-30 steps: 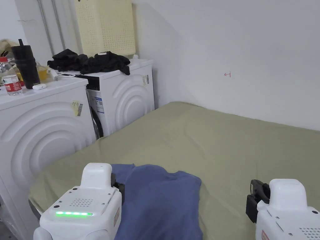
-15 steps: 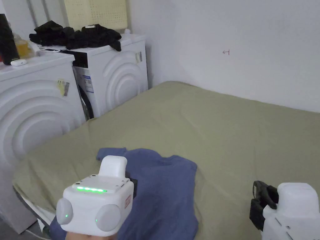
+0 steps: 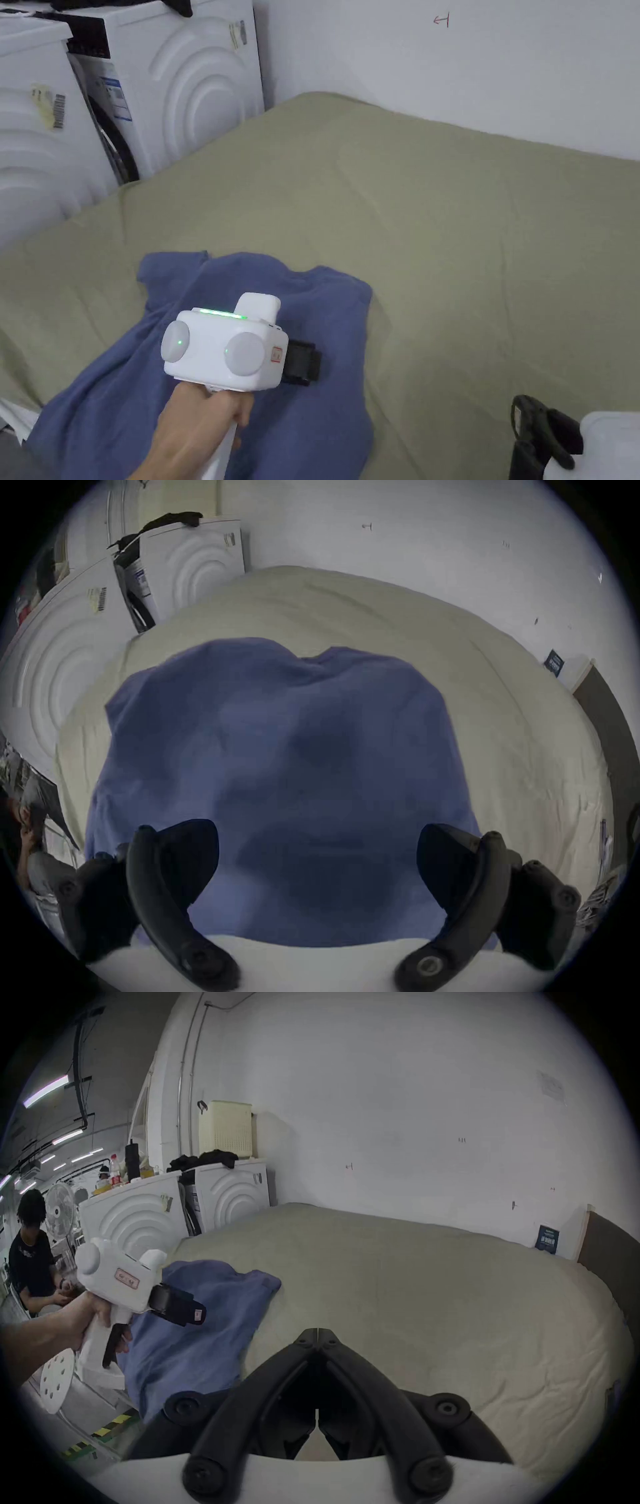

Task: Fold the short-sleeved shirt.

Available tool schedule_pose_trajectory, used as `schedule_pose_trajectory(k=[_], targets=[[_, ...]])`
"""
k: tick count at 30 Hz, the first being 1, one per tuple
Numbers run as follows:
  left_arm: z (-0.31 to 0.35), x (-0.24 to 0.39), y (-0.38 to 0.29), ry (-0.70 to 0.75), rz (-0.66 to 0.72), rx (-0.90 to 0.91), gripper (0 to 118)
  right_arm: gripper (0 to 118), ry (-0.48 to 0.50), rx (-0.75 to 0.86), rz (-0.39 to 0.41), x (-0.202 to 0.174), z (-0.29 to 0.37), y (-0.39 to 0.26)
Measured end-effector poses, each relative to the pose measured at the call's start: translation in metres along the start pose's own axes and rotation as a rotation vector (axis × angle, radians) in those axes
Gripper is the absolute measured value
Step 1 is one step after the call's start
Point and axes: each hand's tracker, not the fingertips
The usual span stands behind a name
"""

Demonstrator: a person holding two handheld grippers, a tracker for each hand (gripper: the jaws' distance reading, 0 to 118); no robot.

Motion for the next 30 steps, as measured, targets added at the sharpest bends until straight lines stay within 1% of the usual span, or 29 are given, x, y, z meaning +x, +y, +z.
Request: schedule_pose_trajectory(k=[3,5,6,7,8,9,10,12,14,17,19,22,23,25,30], targets=[[-0.014,0.007,0.001,-0.021,0.022,-0.052,116,1,-0.006,-0.02,0.001,0.003,-0.005,-0.008],[-0.024,0.01,-0.001,-0.008,0.023,-0.089,110,1,-0.008,-0.033,-0.004,0.006,-0.004,-0.011],[-0.019,0.014,-0.004,0.012,0.018,-0.075,106,1,-0.007,-0.037,-0.01,0.008,-0.001,-0.012],[-0.015,0.014,-0.004,0.002,0.006,-0.064,93,1,-0.008,-0.037,-0.014,0.01,0.002,-0.013],[-0.008,0.015,-0.003,0.001,-0.005,-0.056,70,1,-0.01,-0.036,-0.019,0.013,0.007,-0.013],[0.001,0.015,-0.003,-0.004,-0.01,-0.029,22,1,-0.014,-0.035,-0.02,0.016,0.013,-0.013],[0.005,0.012,-0.001,-0.004,-0.024,-0.006,5,1,-0.019,-0.033,-0.019,0.019,0.018,-0.013],[0.015,0.009,-0.003,0.002,-0.003,0.015,5,1,-0.036,-0.025,-0.016,0.028,0.034,-0.014],[0.028,0.011,-0.001,-0.013,-0.011,0.016,5,1,-0.057,-0.02,-0.013,0.038,0.05,-0.015],[0.057,0.033,0.005,-0.018,-0.059,0.073,5,1,-0.101,-0.006,-0.025,0.057,0.079,-0.016],[0.074,0.053,0.015,-0.058,-0.107,0.112,5,1,-0.142,0.008,-0.032,0.071,0.098,-0.018],[0.101,0.108,0.032,-0.113,-0.19,0.161,5,1,-0.204,0.019,-0.057,0.094,0.129,-0.022],[0.109,0.132,0.038,-0.126,-0.246,0.181,5,1,-0.232,0.028,-0.074,0.103,0.141,-0.023],[0.124,0.18,0.047,-0.191,-0.31,0.219,5,1,-0.278,0.041,-0.092,0.118,0.162,-0.027],[0.165,0.32,0.056,-0.411,-0.443,0.284,5,1,-0.412,0.048,-0.138,0.156,0.209,-0.039]])
